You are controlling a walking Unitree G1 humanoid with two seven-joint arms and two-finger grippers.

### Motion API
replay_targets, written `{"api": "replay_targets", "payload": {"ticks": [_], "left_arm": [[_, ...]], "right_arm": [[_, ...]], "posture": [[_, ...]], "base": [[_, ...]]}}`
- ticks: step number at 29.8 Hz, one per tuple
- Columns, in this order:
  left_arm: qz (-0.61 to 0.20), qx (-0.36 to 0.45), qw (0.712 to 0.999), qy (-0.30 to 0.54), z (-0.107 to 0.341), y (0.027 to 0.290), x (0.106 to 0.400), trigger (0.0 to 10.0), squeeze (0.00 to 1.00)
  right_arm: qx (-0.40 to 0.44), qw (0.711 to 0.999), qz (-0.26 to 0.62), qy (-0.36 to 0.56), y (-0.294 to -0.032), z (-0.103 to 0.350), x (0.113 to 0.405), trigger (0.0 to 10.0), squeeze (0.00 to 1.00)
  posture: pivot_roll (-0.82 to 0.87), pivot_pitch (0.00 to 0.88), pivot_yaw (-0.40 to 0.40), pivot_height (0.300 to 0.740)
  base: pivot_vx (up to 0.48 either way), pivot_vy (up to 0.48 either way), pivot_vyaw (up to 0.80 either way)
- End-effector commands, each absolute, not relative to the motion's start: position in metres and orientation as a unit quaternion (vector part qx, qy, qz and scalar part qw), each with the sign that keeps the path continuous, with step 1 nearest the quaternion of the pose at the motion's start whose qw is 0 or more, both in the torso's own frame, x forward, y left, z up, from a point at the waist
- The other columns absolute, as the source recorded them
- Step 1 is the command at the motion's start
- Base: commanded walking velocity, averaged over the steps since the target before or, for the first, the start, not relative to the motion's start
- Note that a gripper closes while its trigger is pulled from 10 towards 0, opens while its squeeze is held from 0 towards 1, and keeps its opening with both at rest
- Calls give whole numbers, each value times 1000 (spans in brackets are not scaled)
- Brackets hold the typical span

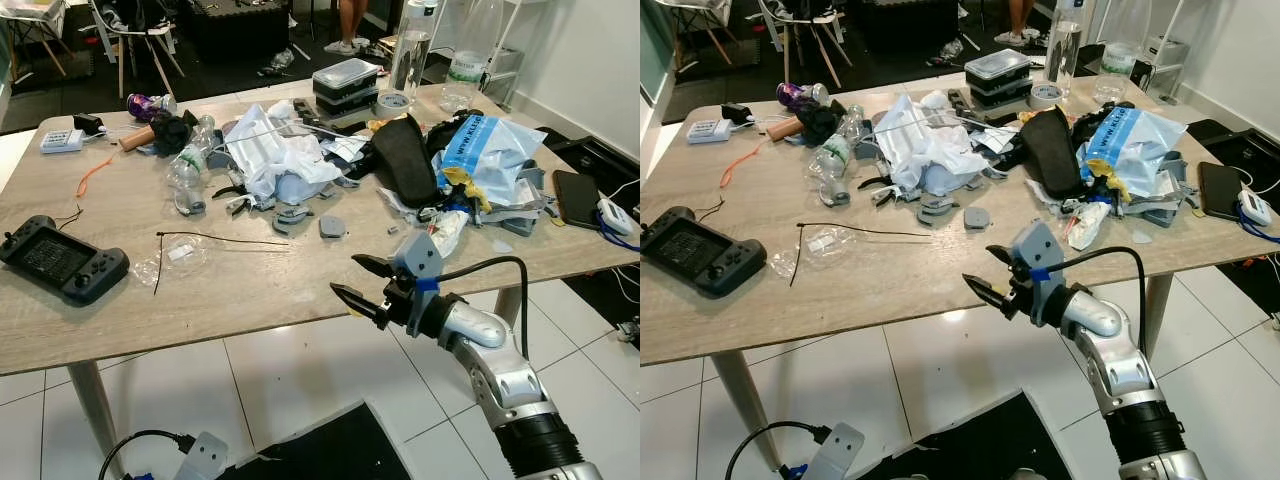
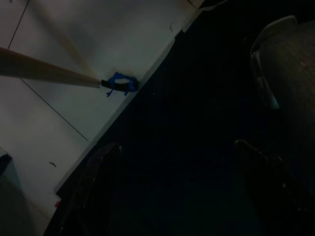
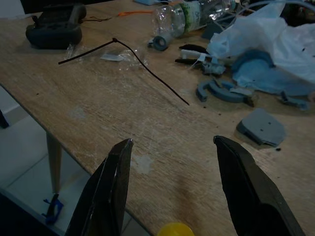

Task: Picking trash to rubbish bin

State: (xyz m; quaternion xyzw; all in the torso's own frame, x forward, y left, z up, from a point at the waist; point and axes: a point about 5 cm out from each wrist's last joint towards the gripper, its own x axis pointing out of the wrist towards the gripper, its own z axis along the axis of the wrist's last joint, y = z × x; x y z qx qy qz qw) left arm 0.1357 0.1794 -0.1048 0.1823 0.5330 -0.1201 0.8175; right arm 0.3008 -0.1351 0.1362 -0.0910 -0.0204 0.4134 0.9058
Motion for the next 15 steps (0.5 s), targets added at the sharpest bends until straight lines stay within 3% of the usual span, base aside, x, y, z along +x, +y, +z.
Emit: {"api": "replay_targets", "payload": {"ticks": [1, 15], "left_arm": [[-142, 177, 800, 556, -111, 174, 119, 10000, 0], [-145, 178, 800, 554, -111, 174, 120, 10000, 0]], "right_arm": [[-86, 907, 413, -8, -132, 127, 299, 10000, 0], [-98, 914, 393, 16, -125, 107, 299, 10000, 0]], "posture": [[-3, 91, 17, 740], [-3, 91, 17, 740]], "base": [[0, 0, 0], [0, 0, 0]]}}
